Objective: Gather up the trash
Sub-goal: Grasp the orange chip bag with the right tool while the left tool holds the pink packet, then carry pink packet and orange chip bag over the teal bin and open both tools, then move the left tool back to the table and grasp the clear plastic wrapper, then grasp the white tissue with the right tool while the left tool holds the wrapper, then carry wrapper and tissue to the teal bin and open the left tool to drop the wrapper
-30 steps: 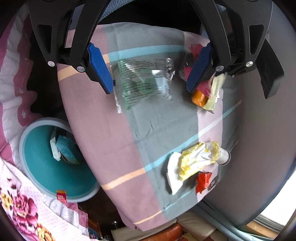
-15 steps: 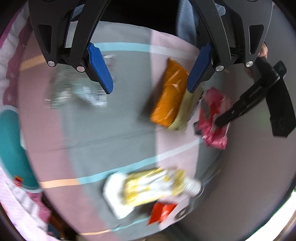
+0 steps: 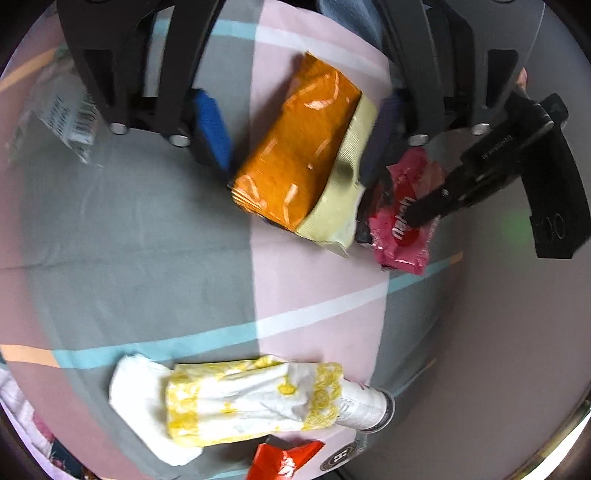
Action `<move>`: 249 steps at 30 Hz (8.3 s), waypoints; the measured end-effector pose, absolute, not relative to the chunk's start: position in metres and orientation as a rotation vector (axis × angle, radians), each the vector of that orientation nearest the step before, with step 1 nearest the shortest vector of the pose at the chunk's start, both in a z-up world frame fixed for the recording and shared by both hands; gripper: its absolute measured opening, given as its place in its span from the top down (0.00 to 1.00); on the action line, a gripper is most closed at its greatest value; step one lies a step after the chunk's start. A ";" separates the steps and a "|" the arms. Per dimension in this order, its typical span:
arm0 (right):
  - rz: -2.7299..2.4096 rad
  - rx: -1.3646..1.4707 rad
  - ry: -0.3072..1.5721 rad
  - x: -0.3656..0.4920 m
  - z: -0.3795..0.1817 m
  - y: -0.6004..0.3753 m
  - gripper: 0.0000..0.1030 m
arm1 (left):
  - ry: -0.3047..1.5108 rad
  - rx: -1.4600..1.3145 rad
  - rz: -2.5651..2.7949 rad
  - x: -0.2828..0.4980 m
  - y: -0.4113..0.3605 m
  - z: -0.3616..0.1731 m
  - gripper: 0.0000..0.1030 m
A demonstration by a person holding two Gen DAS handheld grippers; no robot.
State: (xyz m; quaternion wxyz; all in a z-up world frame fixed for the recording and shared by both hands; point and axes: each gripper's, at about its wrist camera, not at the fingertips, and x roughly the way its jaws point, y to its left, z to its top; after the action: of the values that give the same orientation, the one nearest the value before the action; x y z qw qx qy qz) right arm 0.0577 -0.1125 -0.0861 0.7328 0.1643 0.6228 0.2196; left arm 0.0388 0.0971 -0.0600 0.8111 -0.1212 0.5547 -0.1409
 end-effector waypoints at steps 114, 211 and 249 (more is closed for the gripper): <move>-0.204 0.699 0.965 0.041 -0.049 -0.496 0.27 | 1.206 0.150 -0.669 0.100 -0.246 -0.037 0.10; 0.272 0.233 1.144 0.174 -0.080 -0.213 0.88 | 1.158 -0.177 -0.313 0.121 -0.003 -0.054 0.33; 0.062 0.478 0.828 0.073 0.021 -0.378 0.98 | 1.045 0.031 -0.532 0.100 -0.165 0.005 0.33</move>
State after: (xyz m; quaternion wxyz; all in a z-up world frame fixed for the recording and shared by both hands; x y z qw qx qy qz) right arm 0.0729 -0.3783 0.0208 0.8873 0.2300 0.3985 0.0299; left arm 0.0999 -0.1652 0.0047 0.8329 0.0145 0.4930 -0.2512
